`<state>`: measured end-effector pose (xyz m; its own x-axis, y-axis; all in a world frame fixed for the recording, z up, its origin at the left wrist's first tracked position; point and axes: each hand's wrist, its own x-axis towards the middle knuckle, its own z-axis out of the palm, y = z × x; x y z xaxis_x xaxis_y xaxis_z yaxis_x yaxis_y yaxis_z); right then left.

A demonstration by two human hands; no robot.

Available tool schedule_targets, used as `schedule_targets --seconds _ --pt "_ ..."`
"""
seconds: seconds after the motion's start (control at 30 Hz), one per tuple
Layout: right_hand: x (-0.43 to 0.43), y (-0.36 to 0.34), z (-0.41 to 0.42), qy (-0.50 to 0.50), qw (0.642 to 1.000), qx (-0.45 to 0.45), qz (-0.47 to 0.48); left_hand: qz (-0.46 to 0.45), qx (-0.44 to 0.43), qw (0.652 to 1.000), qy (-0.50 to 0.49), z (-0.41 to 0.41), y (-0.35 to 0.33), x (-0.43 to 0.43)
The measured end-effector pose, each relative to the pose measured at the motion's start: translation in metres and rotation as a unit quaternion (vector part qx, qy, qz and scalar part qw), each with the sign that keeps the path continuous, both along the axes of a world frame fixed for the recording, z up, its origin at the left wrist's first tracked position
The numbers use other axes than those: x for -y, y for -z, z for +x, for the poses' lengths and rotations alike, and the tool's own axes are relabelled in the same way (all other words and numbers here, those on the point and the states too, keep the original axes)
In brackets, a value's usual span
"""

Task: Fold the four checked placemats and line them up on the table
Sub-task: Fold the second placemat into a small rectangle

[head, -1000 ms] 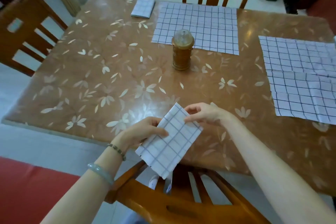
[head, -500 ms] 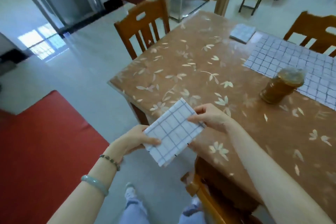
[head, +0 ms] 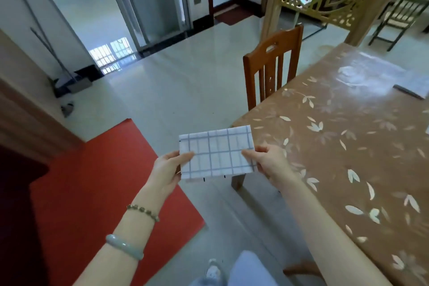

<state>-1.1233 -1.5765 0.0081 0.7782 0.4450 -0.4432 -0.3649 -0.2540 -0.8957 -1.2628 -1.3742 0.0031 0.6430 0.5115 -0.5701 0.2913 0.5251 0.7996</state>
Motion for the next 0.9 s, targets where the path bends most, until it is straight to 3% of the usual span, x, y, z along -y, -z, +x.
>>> schedule_targets --seconds 0.2,0.37,0.9 --pt "-0.061 -0.004 0.029 0.017 1.000 -0.023 0.004 -0.035 0.031 0.997 -0.054 0.025 0.003 -0.057" --pt "-0.118 0.000 0.070 0.002 1.000 -0.030 0.006 -0.009 0.020 0.998 -0.064 0.065 0.007 -0.113" --pt "-0.257 -0.012 0.275 0.030 0.998 -0.052 0.017 0.036 0.015 0.999 -0.029 0.292 -0.010 -0.262"
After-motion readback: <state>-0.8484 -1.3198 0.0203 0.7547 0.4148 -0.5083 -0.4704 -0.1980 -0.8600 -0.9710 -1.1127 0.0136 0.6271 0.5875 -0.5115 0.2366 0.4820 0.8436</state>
